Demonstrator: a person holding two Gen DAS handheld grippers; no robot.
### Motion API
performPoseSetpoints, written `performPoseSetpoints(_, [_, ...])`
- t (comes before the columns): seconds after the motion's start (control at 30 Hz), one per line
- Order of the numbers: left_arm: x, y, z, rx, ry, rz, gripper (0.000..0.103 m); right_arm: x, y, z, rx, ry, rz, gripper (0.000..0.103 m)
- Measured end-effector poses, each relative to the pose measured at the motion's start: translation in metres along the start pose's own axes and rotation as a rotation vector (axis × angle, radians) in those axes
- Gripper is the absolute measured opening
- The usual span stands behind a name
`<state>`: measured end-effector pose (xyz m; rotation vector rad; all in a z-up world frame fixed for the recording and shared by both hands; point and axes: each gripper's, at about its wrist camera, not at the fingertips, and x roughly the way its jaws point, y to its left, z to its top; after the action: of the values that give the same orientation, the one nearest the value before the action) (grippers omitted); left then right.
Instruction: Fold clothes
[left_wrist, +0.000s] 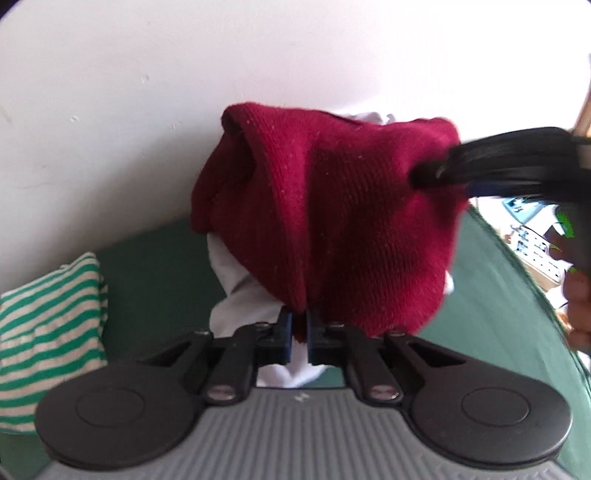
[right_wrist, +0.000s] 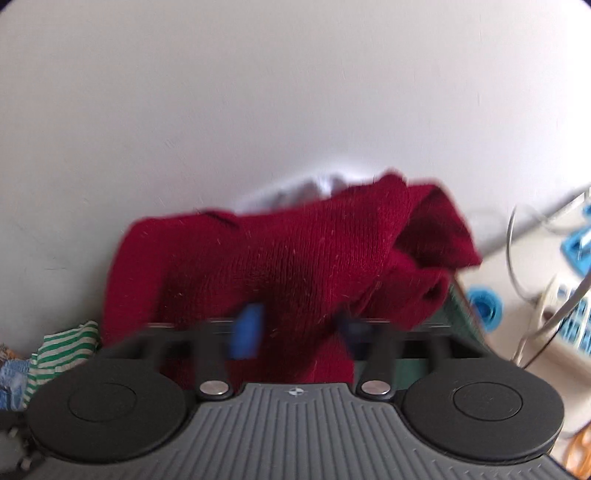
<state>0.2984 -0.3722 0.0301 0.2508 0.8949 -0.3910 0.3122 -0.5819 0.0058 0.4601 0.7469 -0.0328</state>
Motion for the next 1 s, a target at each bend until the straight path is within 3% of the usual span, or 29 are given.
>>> performPoseSetpoints(0.13, [-0.026, 0.004, -0.014, 0.010, -0.024, -0.004, 0.004, -0.053, 0.025, -0.022, -0.160, -0.067, 0.121, 0.007])
performPoseSetpoints(0.3, [-0.074, 0.002, -0.073, -0.012, -0.017, -0.052, 0.003, -0.149, 0.032, -0.082, -0.328, -0.025, 0.275, 0.007])
performPoseSetpoints(0.47, [-0.112, -0.019, -0.167, -0.006, 0.104, -0.111, 0.004, -0.208, 0.014, -0.173, -0.432, 0.197, 0.355, 0.008])
performPoseSetpoints(0.57, [-0.137, -0.032, -0.235, -0.005, 0.212, -0.116, 0.003, -0.229, -0.001, -0.235, -0.405, 0.463, 0.445, 0.009])
performPoseSetpoints(0.67, [-0.168, -0.035, -0.283, -0.045, 0.293, -0.149, 0.003, -0.253, -0.005, -0.274, -0.448, 0.570, 0.476, 0.013])
performPoseSetpoints(0.73, [-0.187, -0.036, -0.292, -0.024, 0.259, -0.108, 0.011, -0.263, -0.007, -0.274, -0.474, 0.529, 0.436, 0.024])
performPoseSetpoints(0.77, [-0.196, -0.036, -0.294, -0.010, 0.234, -0.081, 0.020, -0.263, -0.008, -0.265, -0.469, 0.465, 0.386, 0.041])
performPoseSetpoints(0.83, [-0.191, -0.032, -0.273, -0.003, 0.177, -0.056, 0.026, -0.263, -0.012, -0.246, -0.458, 0.338, 0.286, 0.064])
performPoseSetpoints(0.9, [-0.180, -0.027, -0.248, -0.001, 0.118, -0.037, 0.061, -0.246, -0.018, -0.221, -0.375, 0.233, 0.163, 0.067])
performPoseSetpoints(0.97, [-0.170, -0.023, -0.222, 0.001, 0.059, -0.018, 0.079, -0.228, -0.022, -0.201, -0.280, 0.149, 0.045, 0.068])
performPoseSetpoints(1.0, [-0.165, -0.020, -0.209, 0.002, 0.029, -0.009, 0.083, -0.221, -0.021, -0.191, -0.231, 0.117, -0.005, 0.068])
